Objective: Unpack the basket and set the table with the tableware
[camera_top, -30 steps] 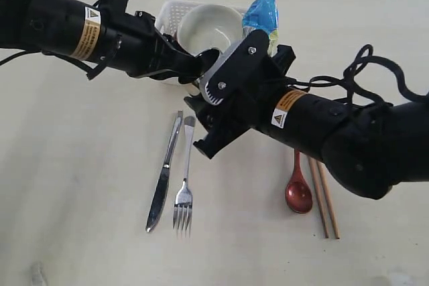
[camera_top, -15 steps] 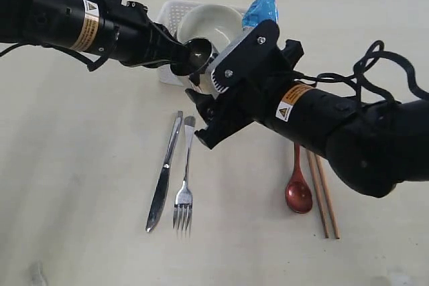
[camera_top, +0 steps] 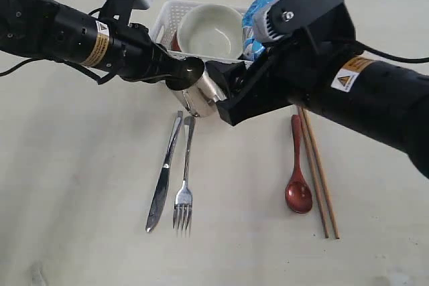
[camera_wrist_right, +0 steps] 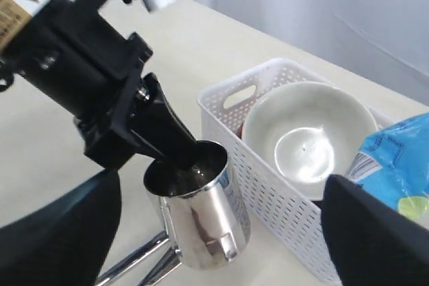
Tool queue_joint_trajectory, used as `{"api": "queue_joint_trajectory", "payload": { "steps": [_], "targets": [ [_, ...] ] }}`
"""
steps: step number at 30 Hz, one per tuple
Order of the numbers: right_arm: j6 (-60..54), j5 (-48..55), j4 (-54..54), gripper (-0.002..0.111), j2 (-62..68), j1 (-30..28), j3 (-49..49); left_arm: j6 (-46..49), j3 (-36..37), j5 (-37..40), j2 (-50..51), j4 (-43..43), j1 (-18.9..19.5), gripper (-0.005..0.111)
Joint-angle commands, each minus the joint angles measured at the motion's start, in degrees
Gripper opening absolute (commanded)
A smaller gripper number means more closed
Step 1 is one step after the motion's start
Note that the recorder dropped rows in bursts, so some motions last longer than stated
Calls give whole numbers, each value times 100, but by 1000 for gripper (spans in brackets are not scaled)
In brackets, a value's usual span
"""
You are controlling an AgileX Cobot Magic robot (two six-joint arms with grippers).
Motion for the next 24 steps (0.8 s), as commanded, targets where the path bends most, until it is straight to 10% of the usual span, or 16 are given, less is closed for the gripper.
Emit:
{"api": "queue_joint_trajectory", "payload": {
  "steps": [1, 24],
  "targets": [
    [-117, 391, 64, 77, -576, -20, -4, -31, -18, 178, -29, -17, -8, 0],
    [-427, 831, 64, 76, -1021, -20, -4, 55, -18, -172, -245, -17, 10, 0]
  ]
}}
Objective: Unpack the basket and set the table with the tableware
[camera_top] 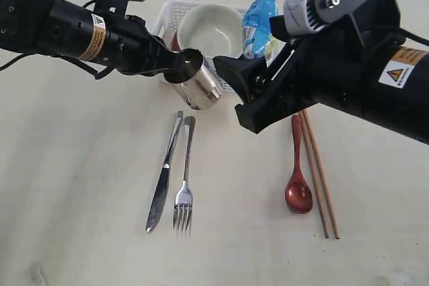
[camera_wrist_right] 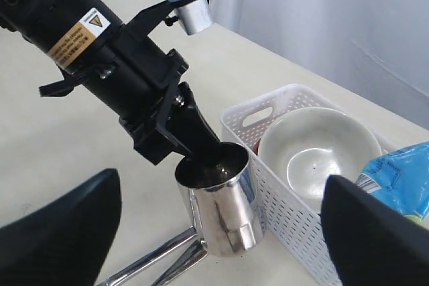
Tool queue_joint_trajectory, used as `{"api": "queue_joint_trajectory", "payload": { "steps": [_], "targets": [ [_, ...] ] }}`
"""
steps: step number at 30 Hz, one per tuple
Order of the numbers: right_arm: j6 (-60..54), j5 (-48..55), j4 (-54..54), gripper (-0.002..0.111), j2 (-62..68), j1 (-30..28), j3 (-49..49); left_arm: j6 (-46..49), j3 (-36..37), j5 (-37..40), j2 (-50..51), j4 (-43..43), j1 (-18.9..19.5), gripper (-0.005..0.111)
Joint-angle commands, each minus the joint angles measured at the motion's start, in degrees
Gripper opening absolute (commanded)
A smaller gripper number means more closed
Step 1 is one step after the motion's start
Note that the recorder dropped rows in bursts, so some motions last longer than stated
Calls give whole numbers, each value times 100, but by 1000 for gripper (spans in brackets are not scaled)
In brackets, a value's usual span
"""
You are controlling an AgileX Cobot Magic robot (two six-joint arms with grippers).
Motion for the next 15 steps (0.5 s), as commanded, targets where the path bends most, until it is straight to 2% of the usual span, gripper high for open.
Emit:
{"api": "queue_joint_trajectory", "payload": {
  "steps": [1, 6, 9, 10, 11, 12, 15],
  "targets": [
    [-40, -5, -12, 76, -45, -20, -4, -5, -18, -247, -92, -17, 10, 0],
    [-40, -5, -12, 76, -45, -20, -4, 163, 212, -306, -441, -94, 10, 0],
    [-40, -5, -12, 76, -45, -20, -4, 2269, 802, -191, -1085, -2220, 10, 0],
    [-40, -5, -12, 76, -45, -20, -4, 3614, 1193, 238, -1419, -3638, -75, 0],
    [-40, -5, -12, 76, -45, -20, -4, 4260, 1351, 538, -1532, -4505, -130, 0],
    [-40, -5, -12, 76, -45, -20, -4, 6435, 1510, 1430, -1760, -6707, -341, 0],
    [-40, -5, -12, 76, -45, -20, -4, 9533, 1394, 2640, -1952, -9768, -651, 0]
  ]
}}
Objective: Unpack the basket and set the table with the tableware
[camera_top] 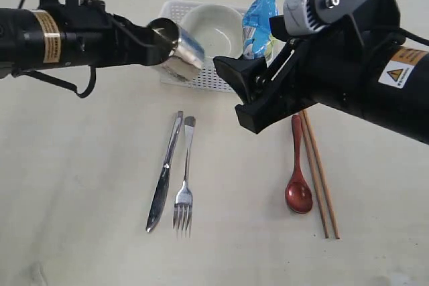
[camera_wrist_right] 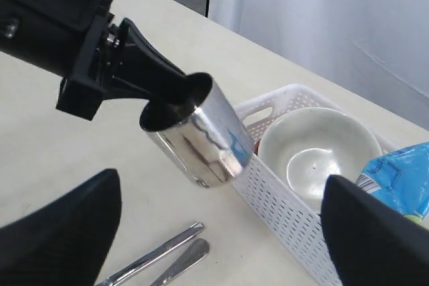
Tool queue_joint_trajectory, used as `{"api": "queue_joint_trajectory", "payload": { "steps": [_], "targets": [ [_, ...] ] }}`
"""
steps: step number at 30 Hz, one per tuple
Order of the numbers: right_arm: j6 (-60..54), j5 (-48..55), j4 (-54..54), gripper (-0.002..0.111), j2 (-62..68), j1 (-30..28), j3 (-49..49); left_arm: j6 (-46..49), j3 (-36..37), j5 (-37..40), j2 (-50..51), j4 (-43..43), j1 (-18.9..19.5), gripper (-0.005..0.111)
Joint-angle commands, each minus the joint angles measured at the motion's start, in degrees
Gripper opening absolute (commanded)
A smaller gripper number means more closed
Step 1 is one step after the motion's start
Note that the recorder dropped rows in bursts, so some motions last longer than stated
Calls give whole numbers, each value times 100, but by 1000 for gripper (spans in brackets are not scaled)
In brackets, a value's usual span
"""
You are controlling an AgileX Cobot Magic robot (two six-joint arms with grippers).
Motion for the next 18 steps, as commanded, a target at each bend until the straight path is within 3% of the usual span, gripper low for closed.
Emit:
{"api": "queue_joint_trajectory", "payload": {
  "steps": [1, 3, 5, 18],
  "targets": [
    [-30, -8, -12, 76, -45, -20, -4, 4486, -101, 1790, -305, -4541, -396, 0],
    [12, -8, -12, 76, -48, -20, -4, 5443, -344, 2694, -353, -5458, -472, 0],
    [12, -8, -12, 76, -48, -20, -4, 5594, -598, 3271, -323, -5611, -472, 0],
    [11, -8, -12, 76, -58, -20, -4, 5670, -2283, 4628, 1034, -5607, -472, 0]
  ]
}}
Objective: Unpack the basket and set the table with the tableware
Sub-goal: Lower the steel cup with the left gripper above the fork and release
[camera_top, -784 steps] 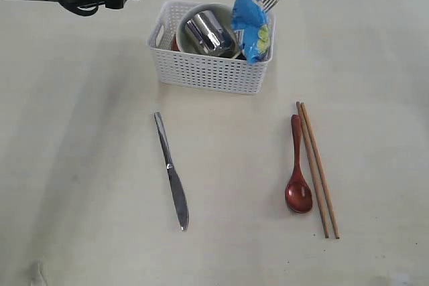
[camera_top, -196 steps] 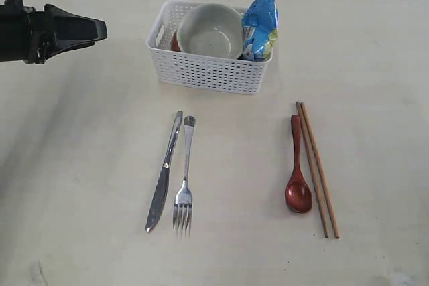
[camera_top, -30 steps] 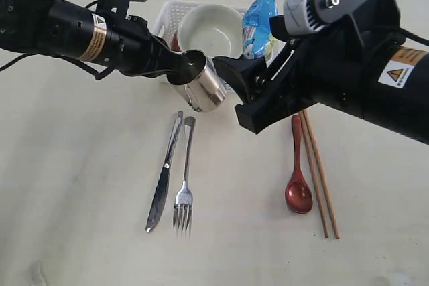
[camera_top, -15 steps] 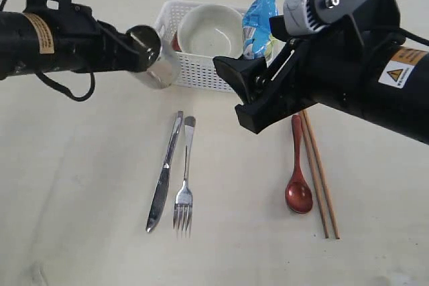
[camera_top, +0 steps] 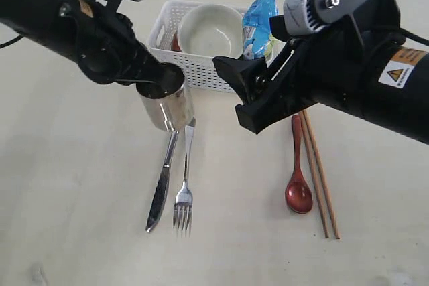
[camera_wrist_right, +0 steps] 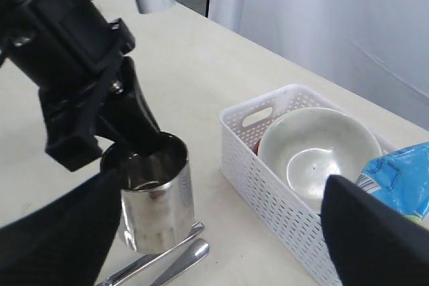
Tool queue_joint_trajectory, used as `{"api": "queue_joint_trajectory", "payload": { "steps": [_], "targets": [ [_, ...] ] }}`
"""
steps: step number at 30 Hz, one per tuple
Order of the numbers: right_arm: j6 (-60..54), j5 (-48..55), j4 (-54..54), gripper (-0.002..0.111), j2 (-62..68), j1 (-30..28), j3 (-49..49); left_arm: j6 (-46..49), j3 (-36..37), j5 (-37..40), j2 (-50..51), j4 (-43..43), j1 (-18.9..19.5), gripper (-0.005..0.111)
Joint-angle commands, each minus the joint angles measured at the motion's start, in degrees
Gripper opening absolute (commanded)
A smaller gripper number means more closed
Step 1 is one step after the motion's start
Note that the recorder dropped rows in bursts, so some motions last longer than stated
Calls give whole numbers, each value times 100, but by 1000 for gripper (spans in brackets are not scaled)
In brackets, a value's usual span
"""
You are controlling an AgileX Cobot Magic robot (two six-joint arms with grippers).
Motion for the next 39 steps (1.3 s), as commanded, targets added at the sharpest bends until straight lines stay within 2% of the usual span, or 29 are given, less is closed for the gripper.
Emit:
{"api": "queue_joint_trajectory", "payload": {
  "steps": [1, 7, 16, 22, 32, 39],
  "targets": [
    [0, -8, -12, 76, -58, -20, -4, 26, -641, 372, 571, -40, -22, 0],
    [0, -8, -12, 76, -58, -20, -4, 26, -1164, 448, 1252, 25, 1, 0],
    [-25, -8, -12, 76, -57, -20, -4, 8, -1594, 319, 1704, 285, 38, 0],
    [-25, -8, -12, 76, -57, -20, -4, -17, -1608, 150, 1704, 285, 204, 0],
    [-25, -8, -12, 76, -57, -20, -4, 4, -1608, -230, 1717, 349, 204, 0],
    [16, -8, -12, 76, -57, -20, -4, 4, -1735, -345, 2099, 401, 204, 0]
  ]
}}
